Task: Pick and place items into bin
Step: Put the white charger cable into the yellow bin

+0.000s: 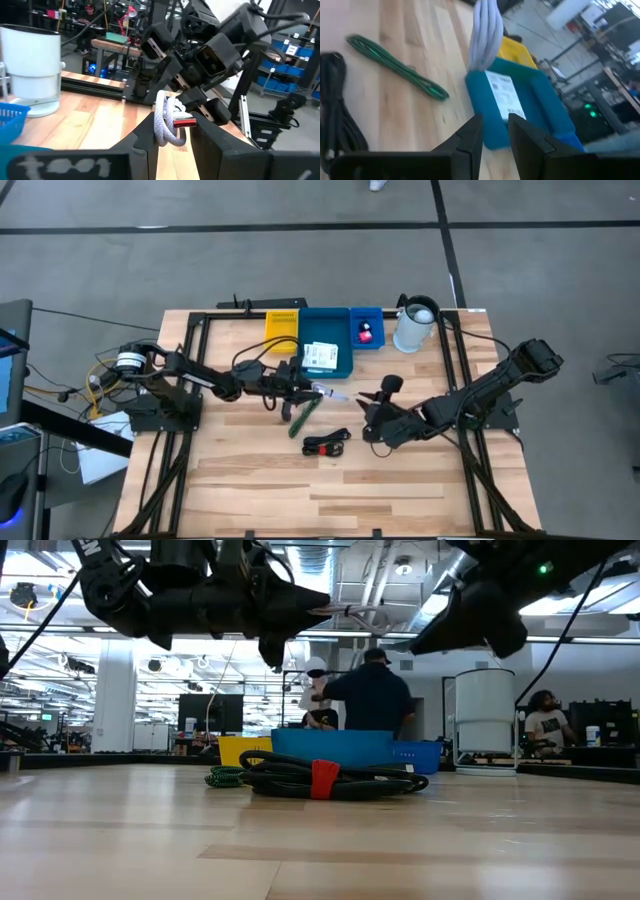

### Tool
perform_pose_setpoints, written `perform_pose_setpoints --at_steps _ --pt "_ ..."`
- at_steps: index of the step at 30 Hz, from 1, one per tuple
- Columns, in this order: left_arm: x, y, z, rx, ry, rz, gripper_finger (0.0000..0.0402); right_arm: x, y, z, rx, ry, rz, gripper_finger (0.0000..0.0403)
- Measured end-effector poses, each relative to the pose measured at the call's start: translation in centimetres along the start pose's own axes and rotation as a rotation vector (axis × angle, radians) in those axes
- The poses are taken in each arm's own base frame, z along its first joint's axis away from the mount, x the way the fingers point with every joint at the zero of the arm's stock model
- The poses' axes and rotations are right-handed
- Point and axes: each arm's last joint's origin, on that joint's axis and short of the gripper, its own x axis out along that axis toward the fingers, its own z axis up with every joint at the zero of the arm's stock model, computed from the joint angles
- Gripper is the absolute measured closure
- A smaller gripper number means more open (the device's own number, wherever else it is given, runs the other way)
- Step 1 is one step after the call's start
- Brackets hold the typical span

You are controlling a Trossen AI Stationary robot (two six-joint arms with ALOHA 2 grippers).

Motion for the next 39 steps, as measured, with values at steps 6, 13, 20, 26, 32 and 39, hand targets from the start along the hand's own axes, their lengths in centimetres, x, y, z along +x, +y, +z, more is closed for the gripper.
perform_pose_setpoints --at_steps 6,13,20,26,32,39 --pt "-0.3 1.6 0.3 0.000 -0.007 0.056 0.0328 0.3 -0.2 -0.7 0.022 0.056 -0.012 0.0316" --pt "-1.9 3.4 1.9 0.006 0.043 0.263 0.0328 0.4 -0.3 -1.0 0.034 0.075 -0.014 0.0316" --pt "-5.3 2.3 5.6 0.187 0.098 0.588 0.0324 0.4 -0.3 -1.0 0.033 0.076 -0.013 0.0316" --pt "-8.8 2.4 7.1 0.321 0.203 1.018 0.0322 0.4 -0.3 -0.9 0.039 0.072 -0.013 0.0316" --pt "-9.8 3.9 6.5 0.275 0.291 1.069 0.0323 0.4 -0.3 -0.8 0.047 0.066 -0.013 0.0316" --pt "-9.0 5.8 4.8 0.234 0.369 1.064 0.0310 0.4 -0.3 -0.7 0.054 0.061 -0.013 0.0316"
